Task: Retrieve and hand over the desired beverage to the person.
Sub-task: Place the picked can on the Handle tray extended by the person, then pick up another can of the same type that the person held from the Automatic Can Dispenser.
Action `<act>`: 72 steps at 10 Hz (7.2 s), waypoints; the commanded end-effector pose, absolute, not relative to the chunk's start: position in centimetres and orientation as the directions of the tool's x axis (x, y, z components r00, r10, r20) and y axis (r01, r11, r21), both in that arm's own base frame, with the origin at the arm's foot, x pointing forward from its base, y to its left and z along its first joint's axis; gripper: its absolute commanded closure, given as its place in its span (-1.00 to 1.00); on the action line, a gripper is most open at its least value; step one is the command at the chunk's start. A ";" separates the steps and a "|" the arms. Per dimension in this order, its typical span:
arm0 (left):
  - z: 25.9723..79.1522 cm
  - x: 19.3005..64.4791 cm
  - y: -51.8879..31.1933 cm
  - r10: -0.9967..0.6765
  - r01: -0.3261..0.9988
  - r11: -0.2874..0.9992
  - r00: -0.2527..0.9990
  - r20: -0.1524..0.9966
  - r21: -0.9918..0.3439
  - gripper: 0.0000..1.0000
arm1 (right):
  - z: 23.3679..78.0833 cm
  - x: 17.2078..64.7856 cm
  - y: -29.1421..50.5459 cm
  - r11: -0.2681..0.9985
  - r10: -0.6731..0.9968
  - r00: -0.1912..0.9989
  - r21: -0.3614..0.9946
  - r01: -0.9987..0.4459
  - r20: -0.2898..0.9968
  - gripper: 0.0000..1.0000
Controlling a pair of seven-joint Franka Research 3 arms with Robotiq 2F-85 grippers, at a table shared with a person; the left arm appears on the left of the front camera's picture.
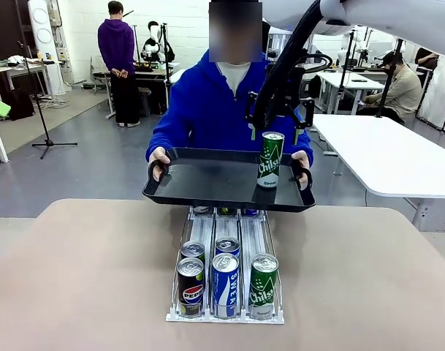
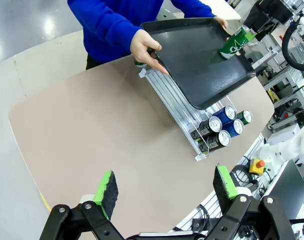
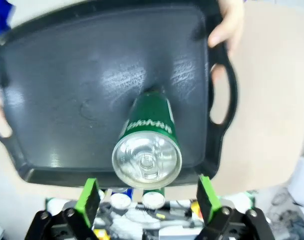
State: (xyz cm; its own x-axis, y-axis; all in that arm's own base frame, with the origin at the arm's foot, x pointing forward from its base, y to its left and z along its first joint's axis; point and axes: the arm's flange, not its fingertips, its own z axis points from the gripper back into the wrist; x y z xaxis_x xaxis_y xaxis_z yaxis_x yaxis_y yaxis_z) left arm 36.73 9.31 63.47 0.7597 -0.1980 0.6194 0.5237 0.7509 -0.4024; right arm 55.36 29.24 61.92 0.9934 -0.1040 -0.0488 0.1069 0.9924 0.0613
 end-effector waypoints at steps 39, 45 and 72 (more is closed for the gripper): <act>63.5 36.7 9.5 -0.203 0.544 0.736 0.746 0.634 -0.403 -1.00 | 64.5 27.5 -12.3 0.706 0.330 0.675 0.302 -0.641 0.659 -1.00; 63.5 36.7 9.5 -0.203 0.544 0.736 0.746 0.634 -0.403 -1.00 | 64.5 27.5 -12.3 0.706 0.330 0.675 0.302 -0.641 0.659 -1.00; 64.7 37.0 6.2 -0.311 0.574 0.750 0.745 0.590 -0.329 -1.00 | 64.5 27.5 -12.3 0.706 0.330 0.675 0.302 -0.641 0.659 -1.00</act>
State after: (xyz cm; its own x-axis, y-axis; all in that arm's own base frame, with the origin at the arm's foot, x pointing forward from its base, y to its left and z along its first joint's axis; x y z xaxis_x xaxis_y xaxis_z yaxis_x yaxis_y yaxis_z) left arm 36.80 8.23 63.74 0.7540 -0.2303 0.6152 0.5414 0.7483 -0.3834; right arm 27.38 -12.17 64.42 0.6833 0.3289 0.6518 -0.6278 0.7205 0.2946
